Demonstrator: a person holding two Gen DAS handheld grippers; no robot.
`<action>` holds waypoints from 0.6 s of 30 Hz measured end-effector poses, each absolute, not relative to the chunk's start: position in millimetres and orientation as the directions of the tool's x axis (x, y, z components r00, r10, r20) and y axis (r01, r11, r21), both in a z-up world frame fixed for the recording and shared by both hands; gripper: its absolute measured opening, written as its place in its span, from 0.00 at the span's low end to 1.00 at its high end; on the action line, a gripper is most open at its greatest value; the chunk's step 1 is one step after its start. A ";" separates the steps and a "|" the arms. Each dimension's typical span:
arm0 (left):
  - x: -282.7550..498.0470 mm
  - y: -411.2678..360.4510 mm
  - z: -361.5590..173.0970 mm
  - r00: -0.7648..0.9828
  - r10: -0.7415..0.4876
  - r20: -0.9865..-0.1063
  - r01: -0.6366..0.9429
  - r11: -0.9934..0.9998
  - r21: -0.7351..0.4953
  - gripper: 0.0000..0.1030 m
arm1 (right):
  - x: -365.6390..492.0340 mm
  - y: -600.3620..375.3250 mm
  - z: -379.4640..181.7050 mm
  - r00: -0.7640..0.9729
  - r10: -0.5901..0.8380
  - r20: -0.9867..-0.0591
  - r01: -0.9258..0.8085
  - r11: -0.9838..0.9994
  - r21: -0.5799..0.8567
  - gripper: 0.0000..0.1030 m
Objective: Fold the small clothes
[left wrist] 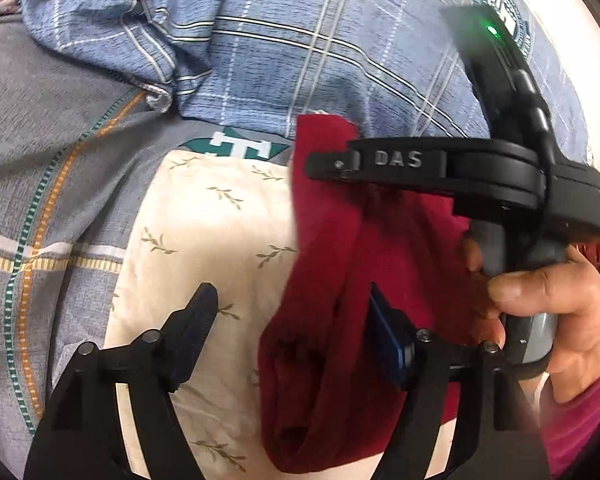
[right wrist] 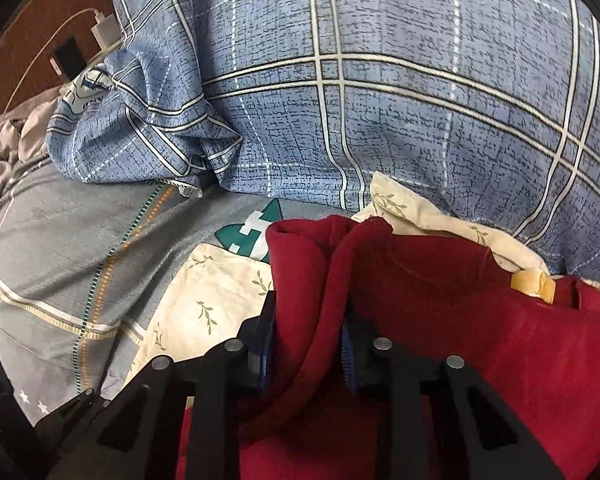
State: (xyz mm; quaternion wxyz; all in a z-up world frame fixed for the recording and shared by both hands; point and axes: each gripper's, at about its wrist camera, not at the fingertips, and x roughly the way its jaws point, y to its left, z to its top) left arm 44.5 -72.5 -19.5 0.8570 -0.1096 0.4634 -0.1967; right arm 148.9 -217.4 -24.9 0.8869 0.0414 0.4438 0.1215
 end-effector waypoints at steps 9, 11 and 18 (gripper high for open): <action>45.6 -71.5 -21.8 0.501 -0.417 -0.758 0.233 0.909 -0.346 0.71 | 150.3 -214.3 -28.7 0.570 0.254 -0.781 -0.173 0.967 0.189 0.27; 45.7 -71.3 -21.6 0.503 -0.415 -0.758 0.233 0.910 -0.343 0.71 | 149.0 -215.2 -27.2 0.573 0.256 -0.779 -0.170 0.966 0.193 0.27; 44.8 -70.3 -20.1 0.503 -0.412 -0.760 0.238 0.911 -0.336 0.70 | 155.0 -211.8 -35.3 0.574 0.254 -0.779 -0.167 0.967 0.192 0.28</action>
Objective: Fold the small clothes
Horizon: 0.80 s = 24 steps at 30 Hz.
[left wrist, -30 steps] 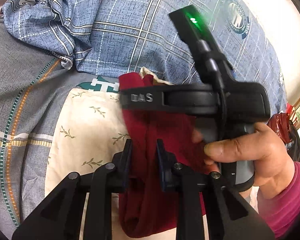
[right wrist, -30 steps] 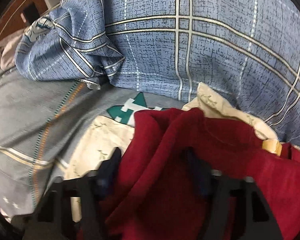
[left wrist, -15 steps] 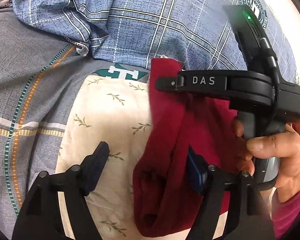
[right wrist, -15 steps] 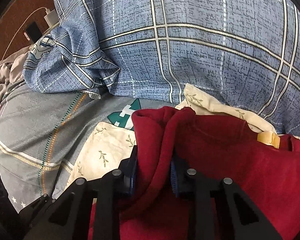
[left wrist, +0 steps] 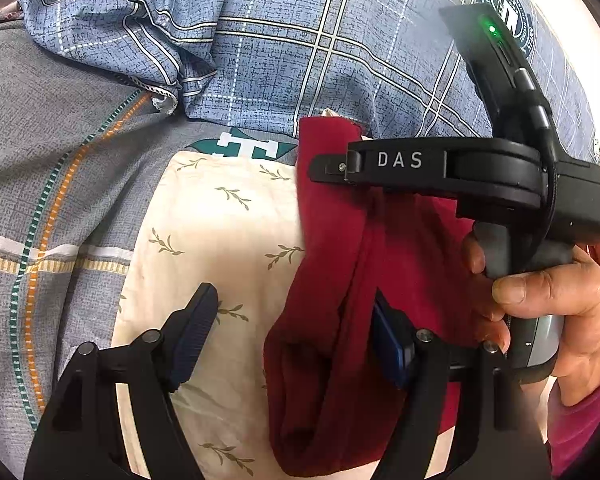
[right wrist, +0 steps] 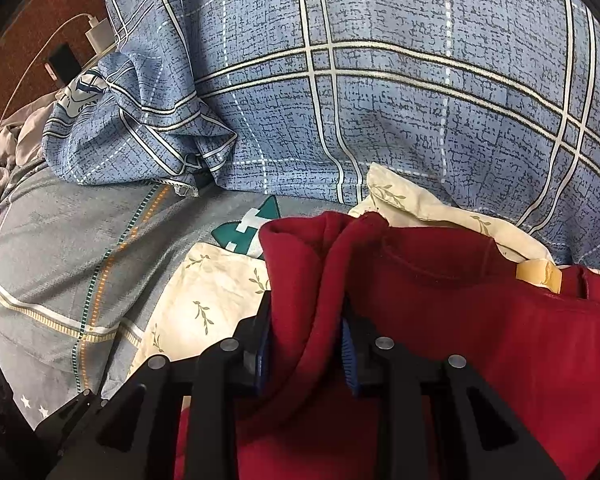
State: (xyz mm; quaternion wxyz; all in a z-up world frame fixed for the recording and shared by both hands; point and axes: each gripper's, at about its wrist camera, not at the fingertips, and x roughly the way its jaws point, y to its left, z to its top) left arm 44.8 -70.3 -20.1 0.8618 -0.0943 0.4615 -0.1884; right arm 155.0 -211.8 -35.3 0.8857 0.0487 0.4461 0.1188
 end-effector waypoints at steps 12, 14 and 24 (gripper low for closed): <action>45.6 -70.9 -21.3 0.508 -0.401 -0.763 0.242 0.916 -0.320 0.71 | 158.7 -209.2 -38.8 0.575 0.252 -0.778 -0.171 0.967 0.187 0.30; 45.8 -71.2 -21.5 0.508 -0.401 -0.763 0.241 0.916 -0.321 0.71 | 156.9 -209.1 -36.0 0.582 0.255 -0.772 -0.171 0.967 0.190 0.27; 44.0 -66.8 -14.0 0.502 -0.461 -0.731 0.254 0.887 -0.385 0.69 | 143.1 -225.9 -16.7 0.629 0.317 -0.710 -0.188 0.948 0.256 0.21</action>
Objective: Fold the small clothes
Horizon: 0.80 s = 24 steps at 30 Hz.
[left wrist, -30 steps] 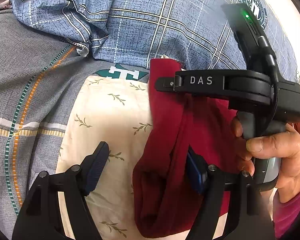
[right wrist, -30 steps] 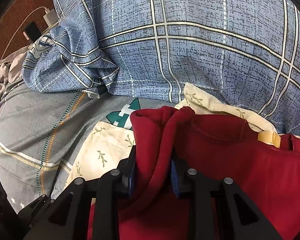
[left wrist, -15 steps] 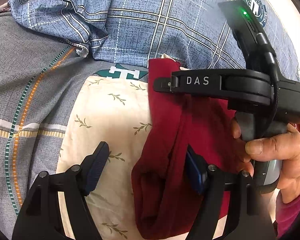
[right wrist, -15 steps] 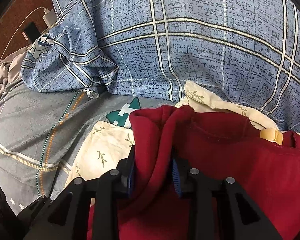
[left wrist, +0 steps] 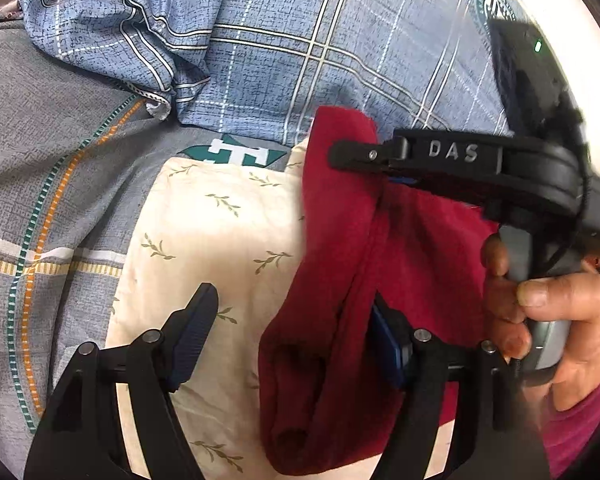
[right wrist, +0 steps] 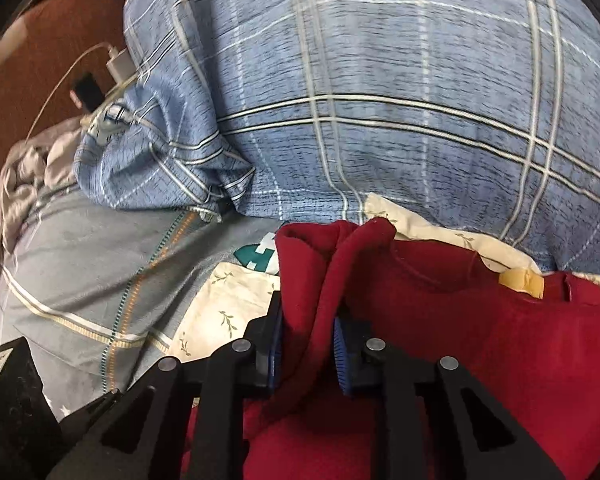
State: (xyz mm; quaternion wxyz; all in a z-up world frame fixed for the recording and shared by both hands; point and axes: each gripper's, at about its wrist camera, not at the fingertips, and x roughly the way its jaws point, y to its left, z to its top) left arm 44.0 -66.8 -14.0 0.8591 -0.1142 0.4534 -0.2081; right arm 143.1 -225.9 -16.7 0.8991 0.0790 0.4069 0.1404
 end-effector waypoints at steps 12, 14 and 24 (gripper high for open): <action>37.9 -77.5 -11.2 0.456 -0.478 -0.751 0.337 0.874 -0.351 0.25 | 136.2 -231.3 -14.8 0.644 0.365 -0.672 -0.191 0.928 0.321 0.17; 34.5 -75.4 -6.1 0.456 -0.493 -0.741 0.341 0.866 -0.367 0.22 | 130.7 -232.0 -9.0 0.653 0.362 -0.665 -0.198 0.930 0.311 0.17; 7.9 -111.2 41.7 0.481 -0.527 -0.700 0.414 0.841 -0.349 0.20 | 99.6 -258.9 32.0 0.702 0.352 -0.619 -0.212 0.933 0.291 0.16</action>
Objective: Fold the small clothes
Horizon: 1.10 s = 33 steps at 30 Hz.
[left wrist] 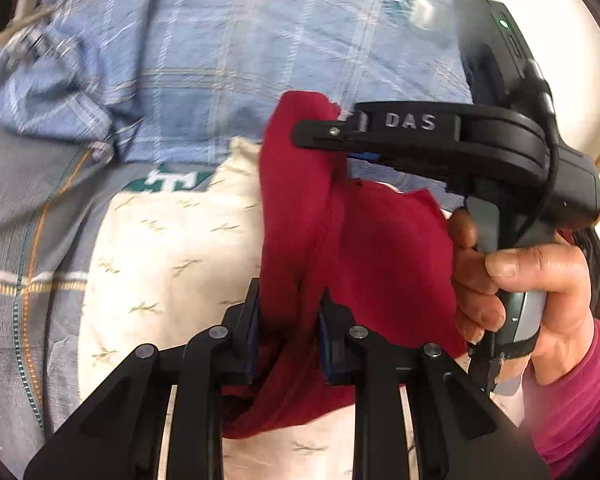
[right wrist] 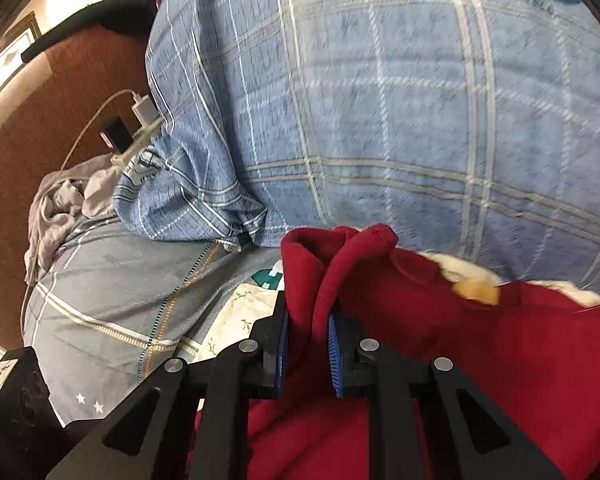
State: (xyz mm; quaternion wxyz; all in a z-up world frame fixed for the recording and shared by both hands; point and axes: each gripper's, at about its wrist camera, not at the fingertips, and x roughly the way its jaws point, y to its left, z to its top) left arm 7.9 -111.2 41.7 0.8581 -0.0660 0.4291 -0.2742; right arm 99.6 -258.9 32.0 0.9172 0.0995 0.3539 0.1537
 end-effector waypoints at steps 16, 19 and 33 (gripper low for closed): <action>-19.1 -297.4 78.0 0.339 -0.609 -0.718 0.655 0.700 -0.284 0.19 | 41.0 -433.0 38.4 0.786 0.207 -0.583 0.004 0.941 0.339 0.15; -14.4 -329.8 56.4 0.291 -0.605 -0.741 0.649 0.694 -0.311 0.19 | 41.9 -456.6 23.2 0.771 0.175 -0.612 0.048 0.943 0.330 0.15; -22.6 -309.7 48.8 0.223 -0.644 -0.732 0.684 0.638 -0.353 0.57 | 3.7 -515.5 -12.1 0.752 0.216 -0.622 0.141 0.871 0.471 0.53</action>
